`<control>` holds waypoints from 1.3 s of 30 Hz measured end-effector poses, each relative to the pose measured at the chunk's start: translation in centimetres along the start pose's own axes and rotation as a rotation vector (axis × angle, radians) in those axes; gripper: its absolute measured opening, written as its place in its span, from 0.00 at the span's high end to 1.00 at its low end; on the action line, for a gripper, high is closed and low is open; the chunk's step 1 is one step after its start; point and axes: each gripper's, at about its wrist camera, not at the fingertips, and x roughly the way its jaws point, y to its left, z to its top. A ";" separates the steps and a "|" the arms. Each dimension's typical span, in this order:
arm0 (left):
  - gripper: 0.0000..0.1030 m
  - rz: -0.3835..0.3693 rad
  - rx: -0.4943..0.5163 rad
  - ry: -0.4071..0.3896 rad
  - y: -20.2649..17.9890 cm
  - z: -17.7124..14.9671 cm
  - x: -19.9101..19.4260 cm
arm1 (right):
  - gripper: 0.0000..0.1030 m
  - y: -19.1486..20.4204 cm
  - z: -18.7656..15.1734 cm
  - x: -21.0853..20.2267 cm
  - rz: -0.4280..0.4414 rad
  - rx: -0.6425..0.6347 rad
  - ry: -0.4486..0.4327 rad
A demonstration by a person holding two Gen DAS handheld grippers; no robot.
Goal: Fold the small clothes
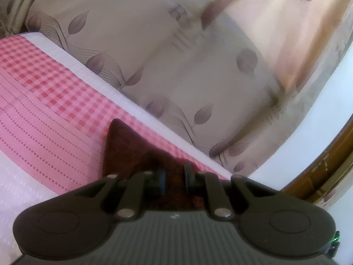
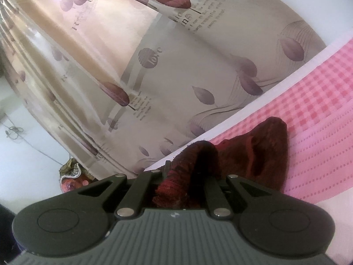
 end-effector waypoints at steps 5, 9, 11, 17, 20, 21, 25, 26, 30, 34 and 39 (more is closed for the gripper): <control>0.86 0.015 -0.005 -0.001 0.3 0.3 0.8 | 0.88 -0.7 0.5 1.1 -0.014 0.018 -0.002; 0.86 0.027 -0.011 -0.002 0.6 0.5 1.6 | 0.88 -1.4 0.9 2.0 -0.028 0.031 0.001; 0.86 0.036 -0.013 0.001 0.7 0.7 2.1 | 0.88 -1.8 1.0 2.5 -0.037 0.038 0.004; 0.86 0.060 -0.014 0.009 1.1 0.8 3.5 | 0.88 -3.0 1.3 3.9 -0.057 0.059 0.015; 0.86 0.074 -0.003 0.014 1.2 0.8 4.1 | 0.87 -3.7 1.3 4.5 -0.064 0.077 0.018; 0.86 0.082 0.004 0.014 1.2 0.8 4.3 | 0.87 -4.0 1.3 4.7 -0.068 0.082 0.019; 0.86 0.101 0.020 0.017 1.2 0.7 5.1 | 0.87 -4.8 1.2 5.4 -0.080 0.102 0.025; 0.86 0.106 0.024 0.019 1.2 0.7 5.3 | 0.87 -5.0 1.2 5.6 -0.084 0.105 0.027; 0.86 0.118 0.032 0.021 1.3 0.8 5.8 | 0.87 -5.7 1.2 6.0 -0.092 0.119 0.033; 0.86 0.131 0.046 0.024 1.3 0.8 6.4 | 0.86 -6.3 1.0 6.3 -0.099 0.127 0.037; 0.86 0.149 0.066 0.028 1.1 0.8 7.0 | 0.85 -6.9 0.8 6.8 -0.104 0.137 0.040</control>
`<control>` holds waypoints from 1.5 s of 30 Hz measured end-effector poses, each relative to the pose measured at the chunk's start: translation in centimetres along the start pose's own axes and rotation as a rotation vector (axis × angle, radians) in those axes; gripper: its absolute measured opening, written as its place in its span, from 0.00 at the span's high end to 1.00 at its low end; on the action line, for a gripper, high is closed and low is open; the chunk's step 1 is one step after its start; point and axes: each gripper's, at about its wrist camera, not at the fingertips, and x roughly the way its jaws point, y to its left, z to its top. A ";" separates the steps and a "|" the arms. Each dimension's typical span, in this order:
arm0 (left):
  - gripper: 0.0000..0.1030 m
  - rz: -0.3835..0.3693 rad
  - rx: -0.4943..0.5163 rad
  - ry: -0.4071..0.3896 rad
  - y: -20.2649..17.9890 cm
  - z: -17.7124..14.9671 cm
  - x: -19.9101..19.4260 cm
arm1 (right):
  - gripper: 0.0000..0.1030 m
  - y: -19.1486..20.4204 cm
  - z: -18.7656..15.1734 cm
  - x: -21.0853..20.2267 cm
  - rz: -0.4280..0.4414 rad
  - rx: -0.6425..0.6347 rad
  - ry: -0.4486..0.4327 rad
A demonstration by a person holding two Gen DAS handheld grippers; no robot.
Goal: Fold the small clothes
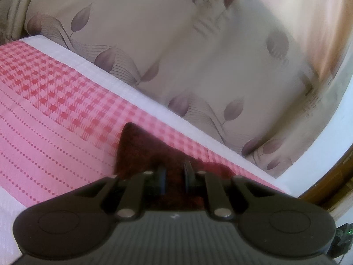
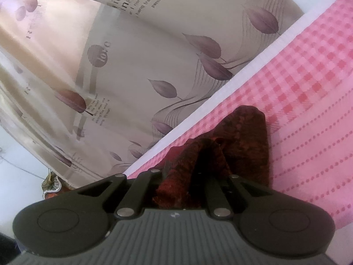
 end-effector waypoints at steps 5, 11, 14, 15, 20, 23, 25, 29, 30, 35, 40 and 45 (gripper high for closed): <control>0.86 0.010 0.008 0.005 -0.2 0.3 0.5 | 0.85 -0.3 0.1 0.4 -0.003 0.006 0.002; 0.85 0.018 -0.005 0.016 -0.2 0.7 1.0 | 0.85 -0.6 0.3 1.0 -0.001 0.020 0.003; 0.84 0.020 -0.027 0.023 -0.1 0.9 1.4 | 0.85 -0.8 0.4 1.1 0.001 0.025 0.002; 0.84 0.022 -0.031 0.026 -0.1 1.0 1.4 | 0.85 -0.8 0.3 1.1 0.001 0.027 0.002; 0.81 0.025 -0.051 0.041 0.0 1.3 1.8 | 0.85 -1.1 0.4 1.4 0.011 0.044 0.001; 0.67 0.003 -0.087 0.047 0.3 1.6 1.8 | 0.81 -1.3 0.5 1.5 0.029 0.069 -0.006; 0.38 -0.027 -0.127 0.028 0.5 1.8 1.6 | 0.79 -1.6 0.6 1.5 0.046 0.096 -0.011; 0.17 -0.041 -0.197 -0.074 0.9 2.5 0.4 | 0.77 -1.7 0.6 1.6 0.053 0.097 -0.014; 0.17 -0.045 -0.203 -0.075 1.0 2.8 0.4 | 0.76 -1.8 0.7 1.6 0.056 0.101 -0.016; 0.17 -0.023 -0.198 -0.074 1.5 3.3 0.8 | 0.74 -2.1 0.6 1.6 0.076 0.120 -0.035; 0.17 -0.016 -0.129 -0.110 1.6 3.0 -1.1 | 0.54 -2.9 0.9 0.8 0.103 0.172 -0.118; 0.17 0.003 0.042 -0.091 0.5 1.9 -5.0 | 0.52 -2.8 1.7 -0.3 0.100 0.144 -0.144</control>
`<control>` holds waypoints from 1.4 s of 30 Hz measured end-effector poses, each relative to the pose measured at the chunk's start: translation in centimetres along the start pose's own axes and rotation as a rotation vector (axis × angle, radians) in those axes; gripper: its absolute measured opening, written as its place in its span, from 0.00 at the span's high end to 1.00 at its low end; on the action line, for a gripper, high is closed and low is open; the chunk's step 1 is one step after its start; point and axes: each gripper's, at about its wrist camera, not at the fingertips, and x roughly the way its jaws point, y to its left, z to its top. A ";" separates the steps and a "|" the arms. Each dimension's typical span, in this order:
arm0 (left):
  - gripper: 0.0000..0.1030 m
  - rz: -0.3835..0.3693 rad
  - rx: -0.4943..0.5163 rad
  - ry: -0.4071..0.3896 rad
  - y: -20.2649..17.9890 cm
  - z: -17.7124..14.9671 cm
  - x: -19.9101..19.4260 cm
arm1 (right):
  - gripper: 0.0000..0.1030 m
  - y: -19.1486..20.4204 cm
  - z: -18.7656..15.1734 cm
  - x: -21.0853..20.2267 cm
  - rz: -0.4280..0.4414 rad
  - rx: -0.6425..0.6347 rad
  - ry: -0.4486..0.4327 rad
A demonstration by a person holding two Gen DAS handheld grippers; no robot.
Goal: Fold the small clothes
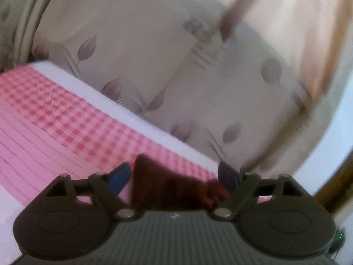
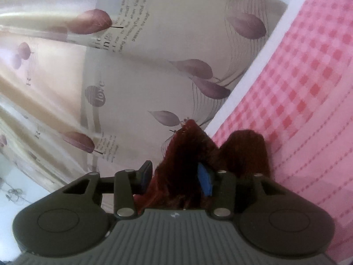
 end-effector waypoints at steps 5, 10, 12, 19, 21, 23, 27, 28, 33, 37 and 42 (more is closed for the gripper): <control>0.17 0.004 0.210 0.095 -2.5 -2.3 -0.5 | 0.52 0.9 0.1 -1.8 0.013 -0.044 -0.027; 0.17 0.015 0.304 0.148 -4.8 -3.2 2.4 | 0.51 1.6 -1.2 -2.9 0.007 -0.085 -0.013; 0.17 0.036 0.283 0.165 -5.1 -2.9 4.2 | 0.51 2.2 -1.9 -3.4 -0.010 -0.135 0.005; 0.16 0.249 0.225 0.225 -2.5 -1.6 9.6 | 0.42 3.5 -4.6 -7.1 -0.096 -0.300 0.040; 0.16 0.234 0.136 0.214 -0.7 -1.1 8.7 | 0.40 3.1 -5.6 -8.6 -0.112 -0.310 0.046; 0.16 0.182 0.057 0.178 0.7 -0.9 6.8 | 0.38 2.6 -6.9 -10.3 -0.113 -0.303 0.063; 0.16 0.083 0.078 0.148 1.1 -1.8 2.4 | 0.36 3.2 -9.6 -11.6 -0.166 -0.425 0.131; 0.16 0.047 0.093 0.162 1.3 -2.5 1.3 | 0.36 3.6 -10.2 -11.6 -0.178 -0.468 0.144; 0.16 -0.031 0.107 0.248 2.2 -6.0 -0.1 | 0.46 4.5 -12.0 -10.0 -0.192 -0.579 0.227; 0.59 -0.061 0.085 0.249 2.3 -7.5 0.3 | 0.63 4.8 -12.2 -8.8 -0.217 -0.590 0.237; 0.84 -0.052 0.141 0.275 1.0 -7.1 -0.4 | 0.85 5.3 -11.6 -9.2 -0.225 -0.558 0.230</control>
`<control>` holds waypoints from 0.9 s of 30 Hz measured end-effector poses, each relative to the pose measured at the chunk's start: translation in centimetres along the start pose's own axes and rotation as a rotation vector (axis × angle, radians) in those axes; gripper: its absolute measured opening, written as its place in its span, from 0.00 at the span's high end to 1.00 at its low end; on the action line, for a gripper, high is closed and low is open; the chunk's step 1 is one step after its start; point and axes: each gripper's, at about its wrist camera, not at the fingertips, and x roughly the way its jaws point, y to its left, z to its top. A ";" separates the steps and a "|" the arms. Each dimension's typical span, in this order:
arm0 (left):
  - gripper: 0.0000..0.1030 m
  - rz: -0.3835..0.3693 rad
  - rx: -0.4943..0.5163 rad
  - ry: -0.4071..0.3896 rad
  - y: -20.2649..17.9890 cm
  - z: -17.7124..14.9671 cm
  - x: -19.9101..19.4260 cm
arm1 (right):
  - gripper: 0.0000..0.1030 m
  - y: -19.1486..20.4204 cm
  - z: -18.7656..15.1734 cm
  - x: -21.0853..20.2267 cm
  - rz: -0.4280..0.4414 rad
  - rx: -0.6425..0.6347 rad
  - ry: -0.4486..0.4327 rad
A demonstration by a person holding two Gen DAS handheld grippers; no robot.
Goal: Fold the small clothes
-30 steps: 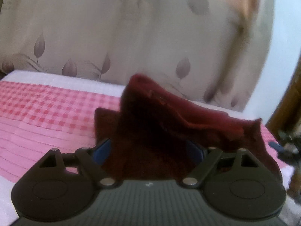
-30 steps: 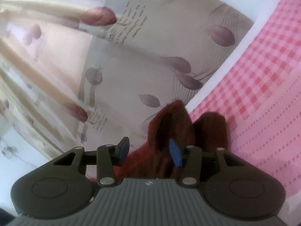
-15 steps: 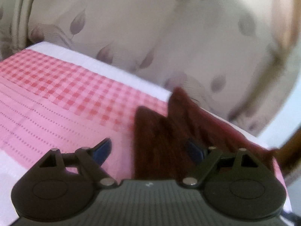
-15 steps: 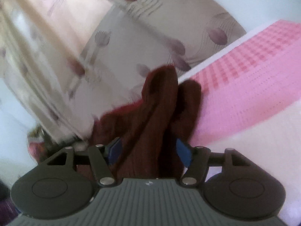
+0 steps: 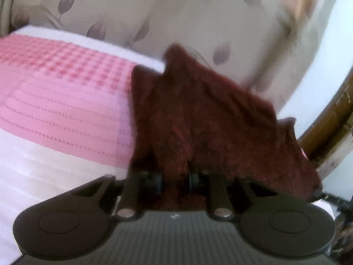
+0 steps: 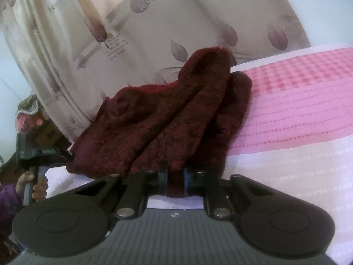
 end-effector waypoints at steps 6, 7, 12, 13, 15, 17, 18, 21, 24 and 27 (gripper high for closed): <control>0.84 0.039 0.037 -0.029 1.6 -0.2 -3.4 | 0.88 0.6 1.7 -3.6 -0.043 -0.064 -0.015; 0.84 0.065 0.041 -0.013 2.0 -0.6 -3.2 | 0.88 0.2 1.6 -3.6 -0.051 -0.058 0.002; 0.84 0.046 -0.028 -0.031 4.0 -2.4 -2.9 | 0.89 -2.9 -1.1 -2.3 -0.056 0.046 0.087; 0.84 0.040 -0.024 -0.047 3.7 -2.5 -3.1 | 0.89 -3.5 -1.6 -2.3 -0.034 0.094 0.079; 0.84 0.016 -0.003 -0.071 3.0 -2.4 -3.7 | 0.88 -3.5 -1.7 -3.1 0.034 0.142 0.029; 0.83 -0.010 0.032 -0.081 2.0 -2.2 -4.2 | 0.86 -2.6 -1.3 -3.5 0.026 0.086 0.017; 0.77 -0.006 0.050 -0.078 1.6 -2.2 -4.3 | 0.80 -2.3 -1.2 -3.5 0.023 0.061 0.024; 0.34 -0.035 0.060 -0.061 1.1 -2.8 -4.4 | 0.72 -1.6 -1.0 -3.3 0.015 0.020 0.041; 0.20 -0.064 0.039 -0.078 1.3 -3.8 -4.7 | 0.67 -1.4 -1.3 -3.0 0.016 0.003 0.045; 0.23 -0.059 0.037 -0.038 1.6 -4.3 -3.4 | 0.67 -1.2 -1.6 -2.1 -0.001 -0.022 0.079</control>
